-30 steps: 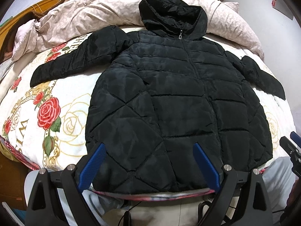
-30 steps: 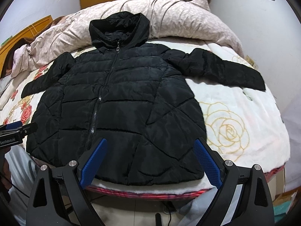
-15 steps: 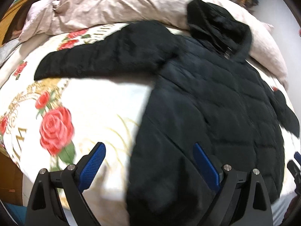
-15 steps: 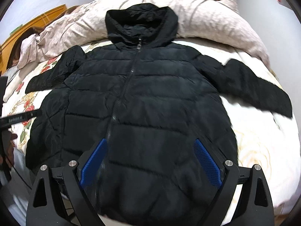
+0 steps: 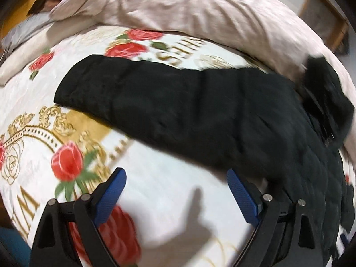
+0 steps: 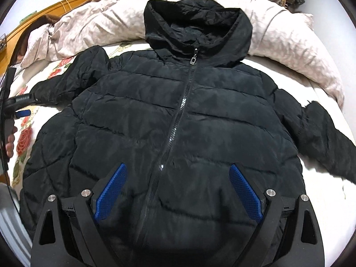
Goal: Fold large clothes
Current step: 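Grasp the black jacket sleeve with the left gripper and lift it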
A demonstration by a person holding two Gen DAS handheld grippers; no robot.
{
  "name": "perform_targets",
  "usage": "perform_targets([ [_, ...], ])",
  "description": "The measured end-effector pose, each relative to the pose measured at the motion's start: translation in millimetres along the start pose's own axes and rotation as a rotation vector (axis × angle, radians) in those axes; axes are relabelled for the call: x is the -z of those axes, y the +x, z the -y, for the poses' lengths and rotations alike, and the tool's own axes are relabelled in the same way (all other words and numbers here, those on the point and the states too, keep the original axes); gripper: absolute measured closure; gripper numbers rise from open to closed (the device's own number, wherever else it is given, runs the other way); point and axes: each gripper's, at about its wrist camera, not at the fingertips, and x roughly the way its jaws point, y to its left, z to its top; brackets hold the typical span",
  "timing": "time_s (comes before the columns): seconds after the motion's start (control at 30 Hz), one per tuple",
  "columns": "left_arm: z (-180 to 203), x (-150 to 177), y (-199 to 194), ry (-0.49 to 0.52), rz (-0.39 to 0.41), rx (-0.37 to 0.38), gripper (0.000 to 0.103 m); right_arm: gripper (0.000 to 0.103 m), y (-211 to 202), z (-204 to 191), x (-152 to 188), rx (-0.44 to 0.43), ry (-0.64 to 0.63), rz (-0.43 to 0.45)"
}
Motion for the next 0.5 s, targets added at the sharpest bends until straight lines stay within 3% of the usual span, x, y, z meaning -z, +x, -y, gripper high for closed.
perform_targets([
  [0.23, -47, -33, 34, -0.144, 0.023, -0.027, 0.018, 0.010, 29, 6, -10, 0.027, -0.007, -0.025],
  [0.4, -56, -50, 49, -0.161, 0.059, -0.050, 0.020, 0.010, 45, 15, -13, 0.046, 0.021, -0.045],
  [0.5, -57, -56, 54, -0.151, 0.085, -0.057, 0.027, 0.010, 50, 21, -14, 0.052, 0.038, -0.052],
])
